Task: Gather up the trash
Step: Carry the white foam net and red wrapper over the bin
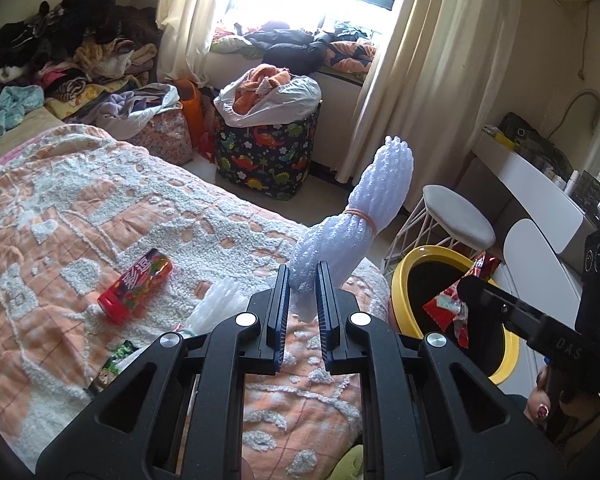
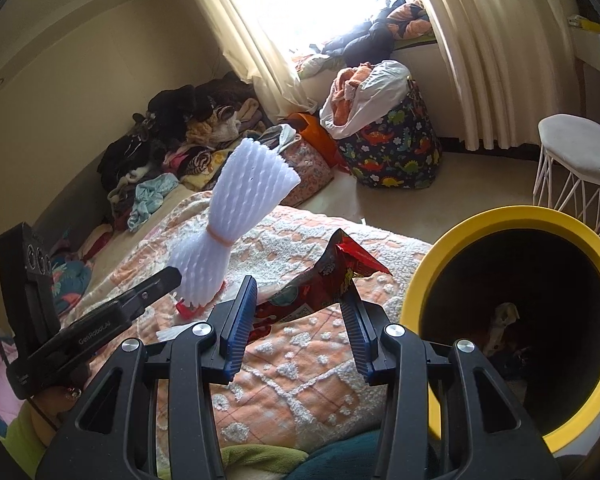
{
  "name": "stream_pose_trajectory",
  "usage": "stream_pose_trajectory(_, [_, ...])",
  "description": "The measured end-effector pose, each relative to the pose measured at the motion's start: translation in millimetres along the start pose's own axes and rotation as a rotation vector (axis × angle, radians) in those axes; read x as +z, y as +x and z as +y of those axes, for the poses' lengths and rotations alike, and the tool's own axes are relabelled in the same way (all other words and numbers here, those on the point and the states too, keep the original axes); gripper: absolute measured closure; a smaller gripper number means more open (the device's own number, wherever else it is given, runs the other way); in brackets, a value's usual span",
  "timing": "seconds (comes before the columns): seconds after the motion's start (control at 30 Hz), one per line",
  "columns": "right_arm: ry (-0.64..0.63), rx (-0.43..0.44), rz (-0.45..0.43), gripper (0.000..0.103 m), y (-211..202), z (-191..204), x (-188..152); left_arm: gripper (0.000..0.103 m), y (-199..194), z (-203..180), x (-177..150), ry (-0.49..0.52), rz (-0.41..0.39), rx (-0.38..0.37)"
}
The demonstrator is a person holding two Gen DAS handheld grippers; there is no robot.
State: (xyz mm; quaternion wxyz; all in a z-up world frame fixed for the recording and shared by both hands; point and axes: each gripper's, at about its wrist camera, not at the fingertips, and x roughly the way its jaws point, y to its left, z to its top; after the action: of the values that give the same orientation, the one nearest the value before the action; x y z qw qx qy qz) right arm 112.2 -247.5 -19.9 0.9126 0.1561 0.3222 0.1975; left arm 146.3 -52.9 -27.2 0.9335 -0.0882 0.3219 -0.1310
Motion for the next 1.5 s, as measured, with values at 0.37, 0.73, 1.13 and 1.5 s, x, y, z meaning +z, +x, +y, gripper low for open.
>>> stream_pose_trajectory(0.37, [0.048,-0.037,-0.039,0.062,-13.6,-24.5,5.3,0.095,4.1,-16.5,-3.9,0.035,0.014,-0.013])
stream_pose_trajectory(0.73, [0.095,-0.083,-0.081,0.062,-28.9,-53.0,12.0,0.095,12.1,-32.2,-7.0,0.077,0.035,-0.025])
stream_pose_trajectory(1.13, [0.14,-0.152,-0.111,0.062,-39.3,-85.1,17.4,0.095,25.0,-56.9,-13.9,0.13,0.074,-0.045])
stream_pose_trajectory(1.5, [0.183,-0.221,-0.125,0.062,-47.3,-116.0,14.9,0.094,42.9,-85.7,-26.9,0.182,0.13,-0.071])
